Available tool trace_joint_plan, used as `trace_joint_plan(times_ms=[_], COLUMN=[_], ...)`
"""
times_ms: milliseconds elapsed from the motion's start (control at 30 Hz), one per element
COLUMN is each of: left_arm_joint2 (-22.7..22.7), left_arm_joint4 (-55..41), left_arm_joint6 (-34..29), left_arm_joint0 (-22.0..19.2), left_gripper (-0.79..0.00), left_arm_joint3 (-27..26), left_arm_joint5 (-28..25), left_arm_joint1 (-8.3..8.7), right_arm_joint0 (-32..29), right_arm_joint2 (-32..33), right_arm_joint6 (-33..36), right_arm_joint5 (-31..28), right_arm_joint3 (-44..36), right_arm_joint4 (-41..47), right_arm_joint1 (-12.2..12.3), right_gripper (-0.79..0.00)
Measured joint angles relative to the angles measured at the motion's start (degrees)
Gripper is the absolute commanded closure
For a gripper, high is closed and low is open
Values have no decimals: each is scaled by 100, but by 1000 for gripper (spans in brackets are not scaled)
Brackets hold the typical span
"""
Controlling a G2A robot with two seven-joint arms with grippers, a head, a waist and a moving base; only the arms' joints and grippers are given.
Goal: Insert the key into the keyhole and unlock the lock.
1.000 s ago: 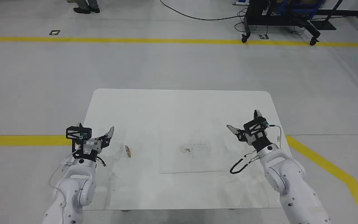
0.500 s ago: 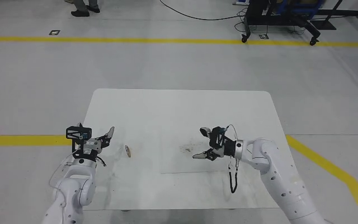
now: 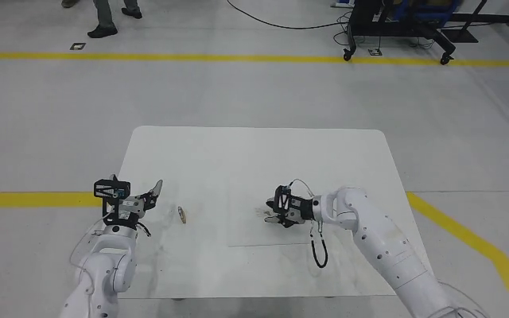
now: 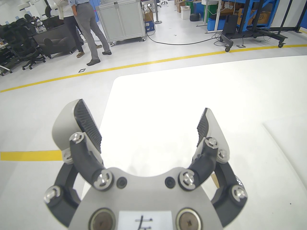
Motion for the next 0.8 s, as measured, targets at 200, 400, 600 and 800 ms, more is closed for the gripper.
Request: trace_joint_plan(times_ms=[200, 400, 600, 800], left_arm_joint2=[0, 0, 0, 0], left_arm_joint4=[0, 0, 0, 0], left_arm_joint6=[0, 0, 0, 0], left_arm_joint0=[0, 0, 0, 0], left_gripper=[-785, -785, -785, -785], left_arm_joint3=[0, 0, 0, 0], left_arm_joint5=[0, 0, 0, 0], left_arm_joint1=[0, 0, 0, 0], right_arm_joint0=[194, 274, 236, 25], right_arm_joint2=[-229, -240, -53, 293], right_arm_joint6=[94, -115, -471, -1029], right_arm_joint5=[135, 45, -109, -273], right_arm_joint3=[58, 136, 127, 84], right_arm_joint4=[-223, -143, -16, 380], right_arm_joint1=[-33, -23, 42, 132], right_gripper=[0, 0, 0, 0])
